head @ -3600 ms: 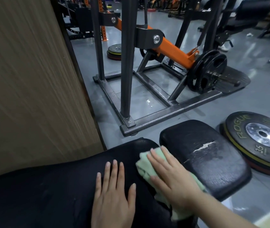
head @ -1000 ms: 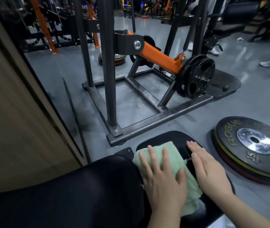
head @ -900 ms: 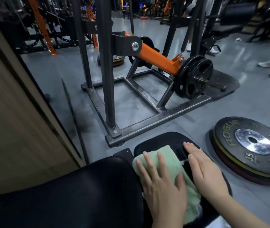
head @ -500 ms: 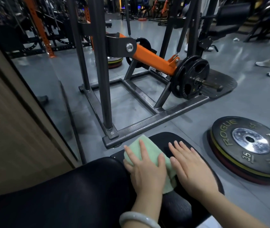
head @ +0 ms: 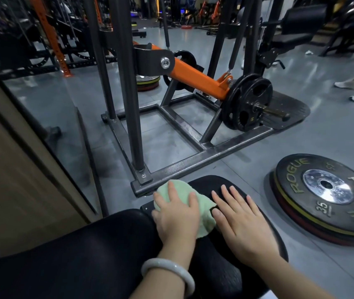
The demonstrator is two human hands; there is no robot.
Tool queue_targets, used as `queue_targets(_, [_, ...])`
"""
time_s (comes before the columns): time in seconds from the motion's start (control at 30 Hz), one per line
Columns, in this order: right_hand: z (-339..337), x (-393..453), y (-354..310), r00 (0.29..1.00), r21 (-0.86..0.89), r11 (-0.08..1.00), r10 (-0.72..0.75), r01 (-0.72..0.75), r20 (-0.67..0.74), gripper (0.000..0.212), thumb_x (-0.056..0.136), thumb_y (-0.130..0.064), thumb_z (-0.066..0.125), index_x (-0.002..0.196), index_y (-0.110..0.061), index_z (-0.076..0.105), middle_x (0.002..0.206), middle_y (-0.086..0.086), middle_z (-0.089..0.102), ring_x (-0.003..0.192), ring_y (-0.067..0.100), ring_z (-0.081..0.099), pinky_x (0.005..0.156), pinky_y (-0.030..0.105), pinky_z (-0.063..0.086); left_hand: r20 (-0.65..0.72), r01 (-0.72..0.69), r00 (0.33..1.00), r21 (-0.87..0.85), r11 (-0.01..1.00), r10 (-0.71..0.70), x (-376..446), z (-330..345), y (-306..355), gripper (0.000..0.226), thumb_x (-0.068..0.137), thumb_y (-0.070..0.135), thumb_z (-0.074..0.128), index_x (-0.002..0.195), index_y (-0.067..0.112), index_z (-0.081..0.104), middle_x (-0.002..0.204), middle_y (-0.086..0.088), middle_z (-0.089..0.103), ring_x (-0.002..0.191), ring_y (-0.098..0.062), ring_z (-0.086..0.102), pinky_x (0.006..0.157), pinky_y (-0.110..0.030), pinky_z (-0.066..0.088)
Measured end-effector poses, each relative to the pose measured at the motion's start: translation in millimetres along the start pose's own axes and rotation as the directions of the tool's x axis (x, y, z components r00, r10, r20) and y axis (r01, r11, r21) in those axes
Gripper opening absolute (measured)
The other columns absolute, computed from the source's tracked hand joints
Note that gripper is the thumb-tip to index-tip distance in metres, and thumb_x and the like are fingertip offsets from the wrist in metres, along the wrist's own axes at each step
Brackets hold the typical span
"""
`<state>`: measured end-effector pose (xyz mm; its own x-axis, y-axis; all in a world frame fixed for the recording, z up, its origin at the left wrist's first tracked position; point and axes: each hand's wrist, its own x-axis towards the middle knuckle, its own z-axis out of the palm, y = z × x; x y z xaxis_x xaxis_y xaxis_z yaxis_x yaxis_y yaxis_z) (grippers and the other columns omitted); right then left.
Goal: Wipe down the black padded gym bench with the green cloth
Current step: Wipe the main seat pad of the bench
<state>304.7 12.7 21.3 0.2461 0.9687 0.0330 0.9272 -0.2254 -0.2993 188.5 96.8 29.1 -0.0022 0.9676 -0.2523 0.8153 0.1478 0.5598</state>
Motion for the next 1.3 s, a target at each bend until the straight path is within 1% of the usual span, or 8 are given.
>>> queue_targets(0.13, [2,-1,1,1.0,0.025,1.0,-0.007,0.008,-0.022,0.1,0.07,-0.075,-0.03,0.15,-0.039,0.018,0.157,-0.017,0.004,0.143,-0.001,-0.01,0.116,0.026,-0.011,-0.047,-0.084,0.995,0.083,0.993,0.088,-30,12,-12,0.062,0.096,0.053,0.032,0.152,0.035,0.011,0.159,-0.009,-0.004,0.132,-0.038,0.027,0.099,-0.041,0.039])
queue_targets(0.27, [-2,-1,1,1.0,0.012,1.0,0.005,-0.005,-0.002,0.105,0.064,-0.073,-0.037,0.15,-0.039,0.014,0.157,-0.018,0.0,0.143,-0.001,-0.012,0.115,0.024,-0.013,0.054,-0.212,0.977,0.196,0.957,0.206,-73,28,-22,0.063,0.079,0.049,0.039,0.13,0.016,0.059,0.141,-0.026,0.043,0.106,-0.056,0.053,0.078,-0.056,0.053])
queue_targets(0.47, [2,-1,3,0.996,0.088,0.996,-0.012,0.02,-0.092,0.089,0.079,-0.067,-0.02,0.148,-0.034,0.025,0.154,-0.02,0.01,0.142,-0.006,-0.007,0.114,0.017,-0.012,0.062,-0.216,0.976,0.155,0.964,0.208,-25,12,-15,0.067,0.094,0.06,0.029,0.149,0.043,-0.004,0.158,-0.002,-0.022,0.142,-0.042,-0.008,0.113,-0.046,0.019])
queue_targets(0.7, [11,-2,3,0.978,0.058,0.997,-0.034,0.047,-0.204,0.053,0.095,-0.038,0.027,0.136,-0.02,0.054,0.145,-0.004,0.045,0.14,0.006,0.024,0.114,0.027,0.009,0.255,-0.531,0.845,0.298,0.793,0.47,44,-15,-17,0.063,0.089,0.068,0.03,0.146,0.053,0.008,0.151,0.007,0.028,0.135,-0.024,0.029,0.111,-0.039,0.027])
queue_targets(0.83, [14,1,4,0.97,-0.05,0.997,-0.069,0.059,-0.232,0.051,0.088,-0.032,0.037,0.132,-0.018,0.059,0.14,0.0,0.052,0.135,0.01,0.032,0.111,0.033,0.016,0.461,-0.648,0.704,0.108,0.754,0.54,85,-23,-7,0.06,0.084,0.075,0.035,0.141,0.06,0.018,0.145,0.011,0.044,0.133,-0.013,0.039,0.107,-0.031,0.032])
queue_targets(0.97, [16,2,5,0.966,-0.093,0.995,-0.068,0.046,-0.251,0.052,0.086,-0.032,0.038,0.133,-0.02,0.058,0.141,-0.001,0.051,0.136,0.011,0.035,0.111,0.032,0.016,0.412,-0.611,0.757,0.173,0.772,0.507,83,-21,-9,0.061,0.083,0.077,0.032,0.14,0.059,0.02,0.144,0.01,0.045,0.132,-0.017,0.041,0.104,-0.033,0.035])
queue_targets(1.13, [15,1,3,0.975,-0.076,0.997,-0.037,0.021,-0.219,0.052,0.086,-0.032,0.037,0.132,-0.02,0.058,0.14,-0.001,0.053,0.136,0.011,0.035,0.112,0.03,0.012,0.299,-0.58,0.808,0.254,0.774,0.507,36,-21,-27,0.061,0.09,0.068,0.03,0.144,0.058,0.003,0.157,0.005,0.011,0.14,-0.027,0.014,0.113,-0.045,0.023])
queue_targets(1.3, [13,-1,2,0.975,-0.036,0.999,-0.006,-0.002,-0.22,0.052,0.086,-0.031,0.037,0.13,-0.02,0.06,0.138,-0.001,0.055,0.131,0.014,0.044,0.111,0.029,0.013,0.429,-0.683,0.708,0.214,0.699,0.56,11,-32,-45,0.056,0.088,0.071,0.029,0.131,0.072,-0.007,0.148,0.015,-0.04,0.136,-0.021,-0.038,0.114,-0.054,0.009])
